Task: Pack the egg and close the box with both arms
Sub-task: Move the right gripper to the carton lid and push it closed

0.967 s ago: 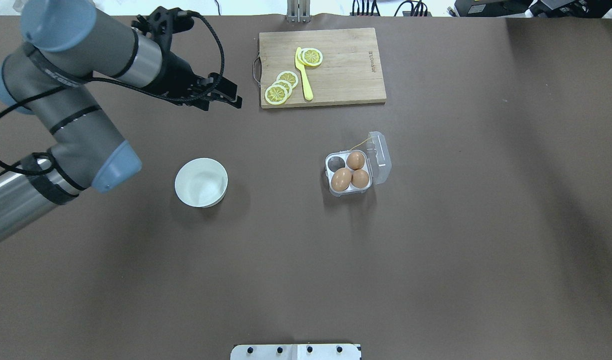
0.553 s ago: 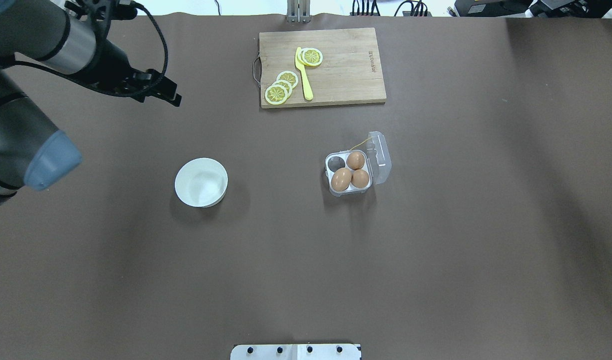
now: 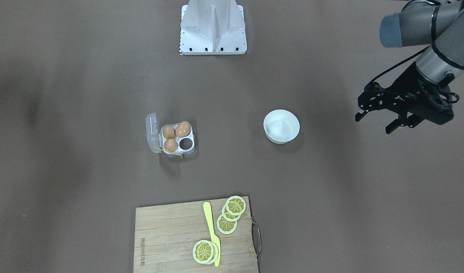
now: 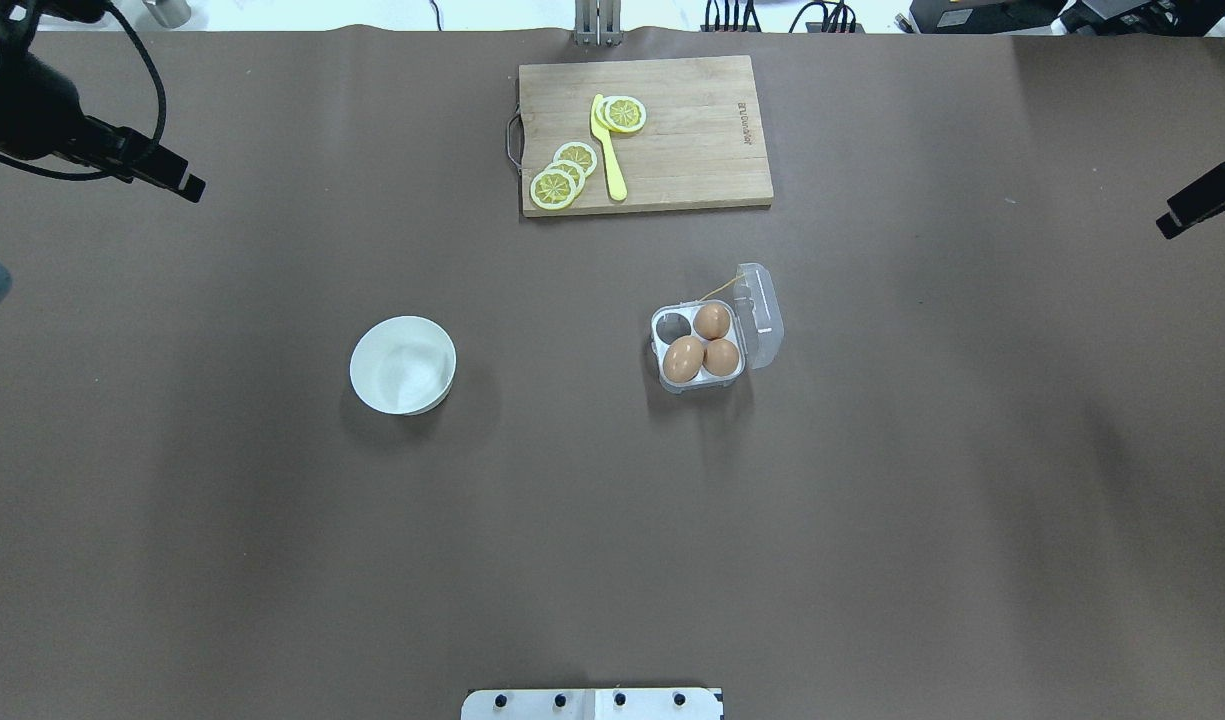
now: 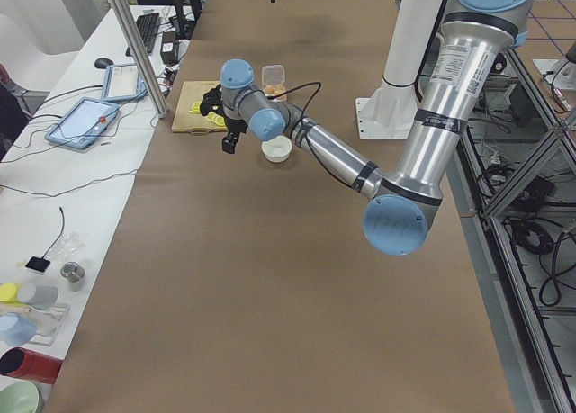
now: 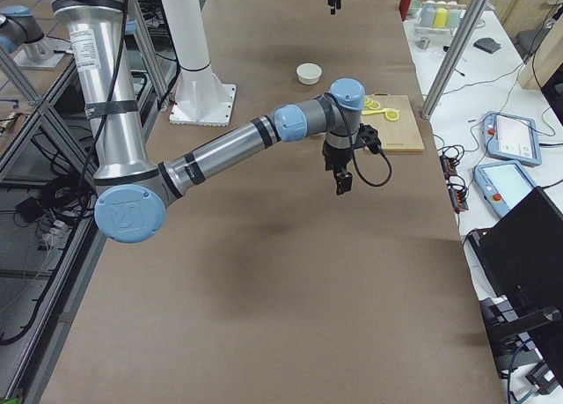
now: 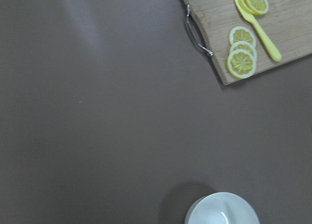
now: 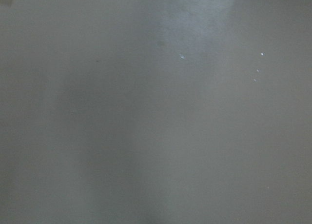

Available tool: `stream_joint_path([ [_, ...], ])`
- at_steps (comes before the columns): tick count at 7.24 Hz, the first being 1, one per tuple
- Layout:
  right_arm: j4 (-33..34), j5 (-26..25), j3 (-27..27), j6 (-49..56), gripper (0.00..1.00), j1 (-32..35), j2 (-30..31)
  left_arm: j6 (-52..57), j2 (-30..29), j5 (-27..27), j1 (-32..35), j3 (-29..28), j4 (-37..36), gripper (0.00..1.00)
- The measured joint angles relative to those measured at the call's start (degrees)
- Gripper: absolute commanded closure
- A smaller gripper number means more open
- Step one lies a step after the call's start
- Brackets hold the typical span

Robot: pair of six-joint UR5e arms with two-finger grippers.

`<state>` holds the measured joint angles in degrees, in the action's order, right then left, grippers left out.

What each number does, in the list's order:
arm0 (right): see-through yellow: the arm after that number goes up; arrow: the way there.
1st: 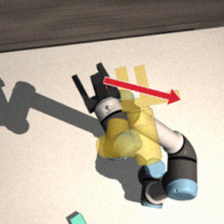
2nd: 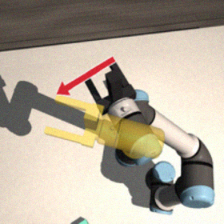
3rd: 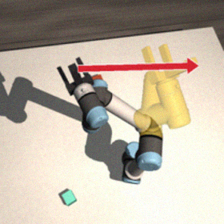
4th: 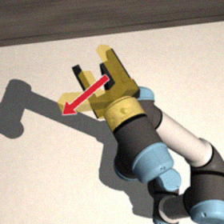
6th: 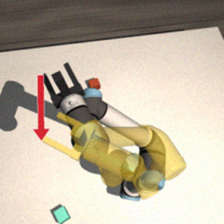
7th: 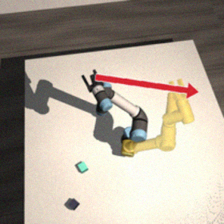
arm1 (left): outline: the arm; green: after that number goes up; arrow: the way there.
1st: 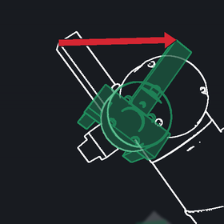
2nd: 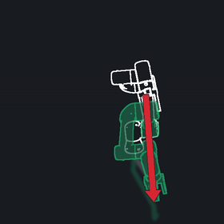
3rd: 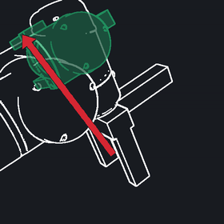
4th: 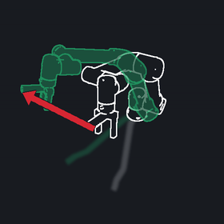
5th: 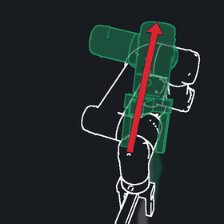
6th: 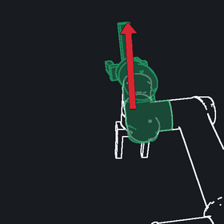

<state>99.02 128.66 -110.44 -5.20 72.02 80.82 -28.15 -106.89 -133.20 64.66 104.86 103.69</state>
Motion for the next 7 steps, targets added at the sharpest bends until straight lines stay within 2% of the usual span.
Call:
stream_joint_path([
  [3,-5.3,-0.1,-0.8,-2.9,0.01,-7.0,-3.5,5.1,3.3,-1.2,3.0,-0.7,0.0,0.12],
  [4,-5.5,0.5,-0.3,-5.0,0.41,-9.3,-5.9,9.3,5.3,-1.5,4.4,-1.6,-0.1,0.12],
  [7,-5.9,0.3,2.1,-6.3,0.43,-15.3,-10.3,16.9,8.7,-1.7,7.3,-5.1,0.0,0.12],
])
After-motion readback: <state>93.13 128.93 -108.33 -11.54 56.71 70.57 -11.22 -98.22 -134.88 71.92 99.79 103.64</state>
